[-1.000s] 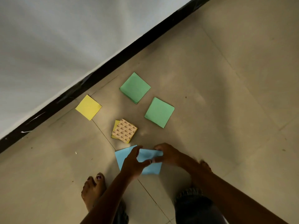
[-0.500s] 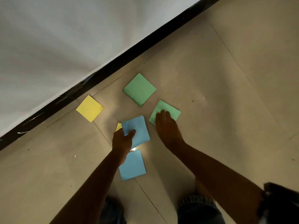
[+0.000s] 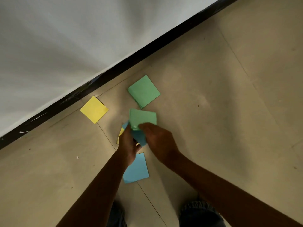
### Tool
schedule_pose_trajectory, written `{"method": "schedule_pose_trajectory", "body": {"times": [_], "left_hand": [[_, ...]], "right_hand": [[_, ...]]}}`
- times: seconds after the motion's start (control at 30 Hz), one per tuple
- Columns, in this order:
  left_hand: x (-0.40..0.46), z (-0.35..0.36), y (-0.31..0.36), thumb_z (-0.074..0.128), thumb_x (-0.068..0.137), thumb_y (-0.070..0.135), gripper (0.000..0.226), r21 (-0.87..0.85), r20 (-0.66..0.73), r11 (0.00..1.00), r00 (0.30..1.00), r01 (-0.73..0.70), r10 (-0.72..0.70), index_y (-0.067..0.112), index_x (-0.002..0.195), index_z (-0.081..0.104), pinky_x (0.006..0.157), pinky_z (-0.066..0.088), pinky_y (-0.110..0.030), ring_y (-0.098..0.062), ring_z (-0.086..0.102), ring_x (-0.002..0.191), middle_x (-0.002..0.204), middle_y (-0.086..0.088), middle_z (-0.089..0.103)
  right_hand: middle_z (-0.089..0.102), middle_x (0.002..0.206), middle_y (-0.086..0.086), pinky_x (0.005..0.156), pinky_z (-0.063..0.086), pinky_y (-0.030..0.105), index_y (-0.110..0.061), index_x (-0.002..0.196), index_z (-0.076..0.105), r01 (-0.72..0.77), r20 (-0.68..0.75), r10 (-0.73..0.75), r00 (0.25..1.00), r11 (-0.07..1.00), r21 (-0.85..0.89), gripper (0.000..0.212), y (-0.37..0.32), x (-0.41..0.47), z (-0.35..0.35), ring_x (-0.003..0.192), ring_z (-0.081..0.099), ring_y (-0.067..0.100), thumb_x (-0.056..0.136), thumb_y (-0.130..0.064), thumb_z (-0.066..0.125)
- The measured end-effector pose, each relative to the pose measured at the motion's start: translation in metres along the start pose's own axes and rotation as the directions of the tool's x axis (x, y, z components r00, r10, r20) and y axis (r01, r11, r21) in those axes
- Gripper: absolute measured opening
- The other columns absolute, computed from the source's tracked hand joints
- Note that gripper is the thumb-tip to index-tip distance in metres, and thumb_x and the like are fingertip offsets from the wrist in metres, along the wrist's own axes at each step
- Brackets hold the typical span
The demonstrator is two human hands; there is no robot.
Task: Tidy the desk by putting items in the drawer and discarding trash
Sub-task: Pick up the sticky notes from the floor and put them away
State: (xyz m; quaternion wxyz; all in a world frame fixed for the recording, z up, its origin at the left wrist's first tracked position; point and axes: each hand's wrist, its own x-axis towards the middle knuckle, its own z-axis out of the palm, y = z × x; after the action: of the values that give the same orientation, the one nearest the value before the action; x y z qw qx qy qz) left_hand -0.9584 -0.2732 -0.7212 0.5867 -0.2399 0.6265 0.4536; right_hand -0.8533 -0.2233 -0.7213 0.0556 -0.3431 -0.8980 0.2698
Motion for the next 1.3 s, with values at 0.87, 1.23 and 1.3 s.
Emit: {"method": "schedule_pose_trajectory", "body": {"times": [0.87, 1.23, 1.3], "left_hand": [[0.017, -0.059, 0.031, 0.049, 0.096, 0.016, 0.027, -0.207, -0.027, 0.968, 0.99, -0.14, 0.138, 0.02, 0.123, 0.048, 0.065, 0.059, -0.029, -0.018, 0.062, 0.091, 0.101, -0.003, 0.063], [-0.011, -0.052, 0.041, 0.039, 0.096, 0.043, 0.036, -0.207, 0.124, 0.968, 0.977, -0.145, 0.173, 0.02, 0.117, 0.057, 0.063, 0.059, -0.028, -0.015, 0.071, 0.084, 0.101, -0.003, 0.072], [-0.011, -0.057, 0.041, 0.049, 0.095, 0.027, 0.024, -0.155, 0.027, 0.969, 0.98, -0.192, 0.199, 0.017, 0.115, 0.057, 0.061, 0.059, -0.027, -0.015, 0.071, 0.08, 0.101, -0.003, 0.072]], "right_hand": [[0.048, 0.12, 0.018, 0.085, 0.043, 0.035, -0.002, 0.117, 0.052, -0.703, 0.084, 0.699, 0.71, 0.697, 0.14, 0.032, 0.044, 0.122, 0.016, 0.114, 0.045, 0.032, 0.092, -0.022, 0.055], [0.063, 0.095, 0.01, 0.061, 0.045, 0.02, -0.002, 0.113, 0.055, -0.571, 0.365, 0.44, 0.821, 0.665, 0.482, 0.025, -0.05, 0.046, 0.014, 0.08, 0.058, 0.018, 0.091, -0.013, 0.054], [0.066, 0.096, 0.013, 0.061, 0.042, 0.02, -0.003, 0.109, 0.057, -0.543, 0.364, 0.41, 0.836, 0.712, 0.446, 0.025, -0.055, 0.046, 0.026, 0.081, 0.06, 0.022, 0.089, -0.019, 0.057]]}}
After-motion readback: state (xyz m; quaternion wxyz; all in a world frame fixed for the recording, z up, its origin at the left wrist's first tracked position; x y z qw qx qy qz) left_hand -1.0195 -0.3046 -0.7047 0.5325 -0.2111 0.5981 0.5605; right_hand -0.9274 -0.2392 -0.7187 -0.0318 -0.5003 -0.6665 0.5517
